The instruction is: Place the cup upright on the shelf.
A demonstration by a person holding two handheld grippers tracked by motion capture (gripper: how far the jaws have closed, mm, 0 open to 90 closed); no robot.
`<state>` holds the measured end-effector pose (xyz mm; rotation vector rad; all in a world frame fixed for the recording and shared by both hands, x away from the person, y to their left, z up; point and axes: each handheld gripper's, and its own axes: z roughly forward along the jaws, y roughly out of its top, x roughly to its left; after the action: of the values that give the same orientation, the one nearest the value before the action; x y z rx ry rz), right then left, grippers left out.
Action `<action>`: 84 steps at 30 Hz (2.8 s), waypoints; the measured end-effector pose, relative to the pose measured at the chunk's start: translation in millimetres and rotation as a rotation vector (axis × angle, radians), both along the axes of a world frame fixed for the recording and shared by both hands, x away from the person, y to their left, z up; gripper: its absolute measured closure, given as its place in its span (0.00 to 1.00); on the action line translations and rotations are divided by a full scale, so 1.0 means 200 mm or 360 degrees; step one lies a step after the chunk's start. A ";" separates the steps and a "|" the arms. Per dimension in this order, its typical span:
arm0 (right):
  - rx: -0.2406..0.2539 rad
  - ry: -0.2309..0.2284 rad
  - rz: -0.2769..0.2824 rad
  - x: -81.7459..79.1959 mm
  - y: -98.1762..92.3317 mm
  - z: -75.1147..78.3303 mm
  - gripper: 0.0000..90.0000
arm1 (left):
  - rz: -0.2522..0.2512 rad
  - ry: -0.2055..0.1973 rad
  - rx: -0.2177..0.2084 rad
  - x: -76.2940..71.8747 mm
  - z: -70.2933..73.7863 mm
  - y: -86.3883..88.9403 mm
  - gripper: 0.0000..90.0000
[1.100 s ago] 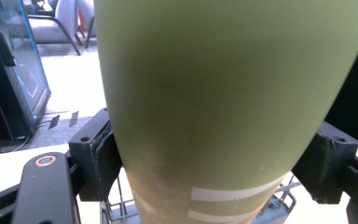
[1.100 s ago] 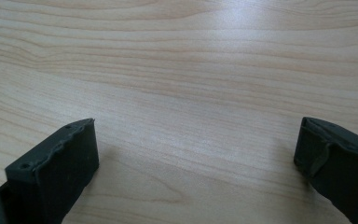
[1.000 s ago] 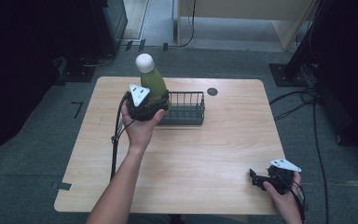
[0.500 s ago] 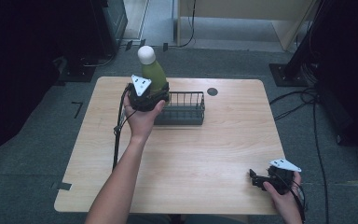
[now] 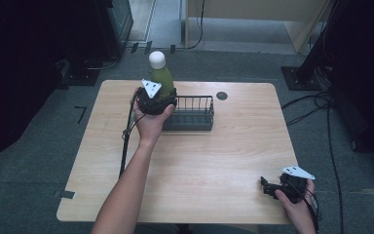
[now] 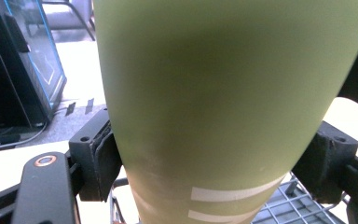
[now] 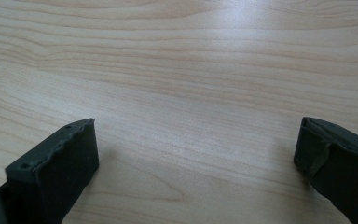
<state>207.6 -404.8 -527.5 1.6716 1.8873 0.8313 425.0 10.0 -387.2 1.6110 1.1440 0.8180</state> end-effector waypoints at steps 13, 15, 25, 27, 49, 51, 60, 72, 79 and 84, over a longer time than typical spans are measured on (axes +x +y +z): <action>-0.0010 0.0001 0.0004 0.00 0.00 0.00 0.00 | 0.0002 0.0082 0.0065 0.04 -0.09 0.00 0.24; -0.0009 0.0002 0.0001 0.00 0.00 0.00 0.00 | 0.0001 0.0090 0.0073 0.05 -0.10 0.00 0.24; -0.0010 0.0001 0.0003 0.00 0.00 0.00 0.00 | -0.0038 0.0063 0.0060 0.07 -0.13 0.00 0.23; -0.0010 0.0001 0.0003 0.00 0.00 0.00 0.00 | -0.0045 0.0058 0.0040 0.08 -0.14 0.01 0.23; -0.0010 0.0001 0.0003 0.00 0.00 0.00 0.00 | -0.0062 0.0203 -0.0046 0.09 -0.15 0.05 0.01; -0.0010 0.0001 0.0003 0.00 0.00 0.00 0.00 | -0.0081 0.0216 -0.0054 0.09 -0.15 0.05 0.01; -0.0011 0.0001 0.0004 0.00 0.00 0.00 0.00 | -0.0099 0.0192 -0.0078 0.05 -0.14 0.09 0.00; -0.0012 0.0001 0.0003 0.00 0.00 0.00 0.00 | -0.0126 0.0166 -0.0096 -0.01 -0.13 0.17 0.00; -0.0012 0.0001 0.0003 0.00 0.00 0.00 0.00 | -0.0124 0.0161 -0.0108 -0.06 -0.13 0.23 0.00; -0.0012 0.0001 0.0003 0.00 0.00 0.00 0.00 | -0.0128 0.0163 -0.0098 -0.10 -0.14 0.28 0.00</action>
<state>207.8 -404.2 -527.6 1.6660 1.8907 0.8231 404.5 65.0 -415.5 1.6523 1.1572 0.6485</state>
